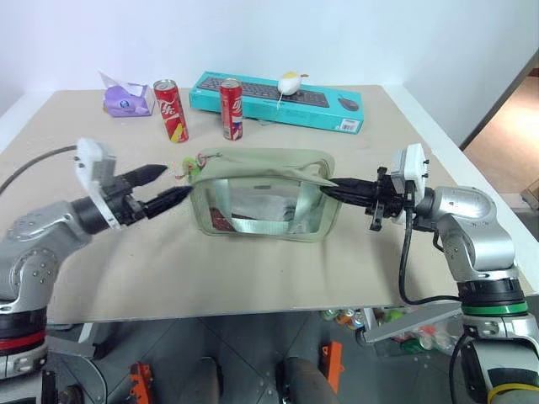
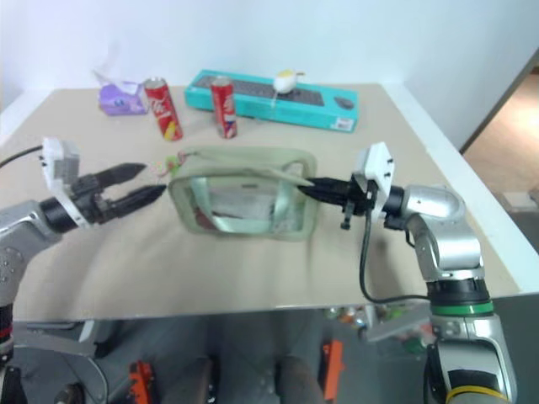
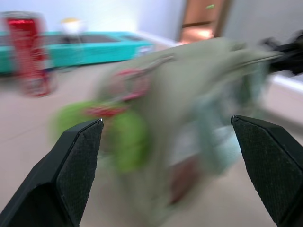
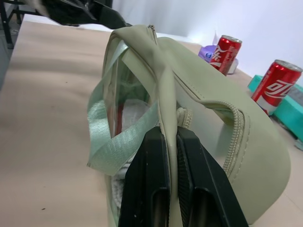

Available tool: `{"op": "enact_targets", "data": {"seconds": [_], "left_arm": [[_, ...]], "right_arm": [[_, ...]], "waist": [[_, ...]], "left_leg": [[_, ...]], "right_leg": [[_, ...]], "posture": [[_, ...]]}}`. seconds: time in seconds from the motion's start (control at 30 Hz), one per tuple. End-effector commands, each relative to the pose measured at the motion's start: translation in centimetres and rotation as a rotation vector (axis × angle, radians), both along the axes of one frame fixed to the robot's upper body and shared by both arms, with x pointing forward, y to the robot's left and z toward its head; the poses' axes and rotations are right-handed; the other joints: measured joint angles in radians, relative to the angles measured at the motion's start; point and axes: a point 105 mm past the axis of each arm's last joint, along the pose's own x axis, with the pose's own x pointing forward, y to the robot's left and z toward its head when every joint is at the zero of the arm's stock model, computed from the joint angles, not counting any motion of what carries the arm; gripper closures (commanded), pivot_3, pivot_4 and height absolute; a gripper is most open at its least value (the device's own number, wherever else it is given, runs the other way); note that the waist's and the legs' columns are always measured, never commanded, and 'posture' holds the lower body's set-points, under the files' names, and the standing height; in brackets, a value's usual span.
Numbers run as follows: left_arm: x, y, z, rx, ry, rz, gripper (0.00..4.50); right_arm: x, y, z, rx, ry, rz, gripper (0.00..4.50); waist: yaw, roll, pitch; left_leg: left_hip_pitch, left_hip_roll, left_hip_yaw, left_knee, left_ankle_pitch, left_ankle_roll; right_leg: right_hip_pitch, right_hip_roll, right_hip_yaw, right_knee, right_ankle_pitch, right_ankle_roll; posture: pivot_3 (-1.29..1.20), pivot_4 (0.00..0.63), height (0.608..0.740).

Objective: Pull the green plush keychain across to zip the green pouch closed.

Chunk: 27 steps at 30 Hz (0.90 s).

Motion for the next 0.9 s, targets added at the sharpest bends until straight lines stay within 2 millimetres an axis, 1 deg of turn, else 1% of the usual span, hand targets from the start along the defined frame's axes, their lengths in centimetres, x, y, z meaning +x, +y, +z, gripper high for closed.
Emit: {"op": "enact_targets", "data": {"seconds": [0.03,0.23,0.43,0.63,0.87,0.9], "left_arm": [[0.9,0.4,1.0,0.015,-0.064,-0.002,0.0],[2.6,0.4,0.0,0.068,-0.06,-0.049,0.0],[3.5,-0.6,-1.2,0.149,-0.048,-0.144,0.0],[3.9,-2.0,-1.0,0.145,-0.044,-0.231,0.0],[4.4,-2.6,-1.1,0.121,-0.03,-0.266,0.0],[4.5,-2.6,-1.0,0.12,-0.031,-0.265,0.26]], "right_arm": [[-0.5,0.5,0.7,-0.013,-0.032,0.032,4.41],[-0.5,0.4,0.9,-0.026,-0.047,0.025,4.41],[-0.5,0.0,0.9,-0.038,-0.054,0.009,4.41],[-0.5,-0.5,0.8,-0.046,-0.056,-0.01,4.41],[-0.5,-0.7,0.7,-0.053,-0.057,-0.025,4.41],[-0.5,-0.7,0.7,-0.054,-0.058,-0.027,4.47]], "waist": [[0.0,0.0,0.0],[-0.002,0.0,0.0],[-0.001,0.0,0.0],[0.0,0.0,0.0],[0.002,0.0,0.0],[0.002,0.0,0.0]], "left_leg": [[0.0,0.0,0.0,0.0,0.0,0.0],[0.0,0.0,0.0,0.0,0.0,0.0],[-0.001,0.0,0.001,-0.001,0.0,0.0],[-0.001,0.0,0.0,0.0,0.0,0.0],[-0.001,0.0,0.0,0.0,0.0,0.0],[-0.001,0.0,0.0,0.0,0.0,0.0]], "right_leg": [[0.0,0.0,0.0,0.0,0.0,0.0],[-0.001,0.0,0.0,0.0,0.0,0.0],[-0.001,0.0,0.0,0.0,0.0,0.0],[-0.001,0.0,0.0,0.0,0.0,0.0],[-0.001,0.0,0.0,0.0,0.0,0.0],[-0.001,0.0,0.0,0.0,0.0,0.001]], "posture": [[0.0,0.15,0.74],[0.0,0.15,0.74],[0.0,0.15,0.74],[0.0,0.15,0.74],[0.0,0.15,0.74],[0.0,0.15,0.74]]}}
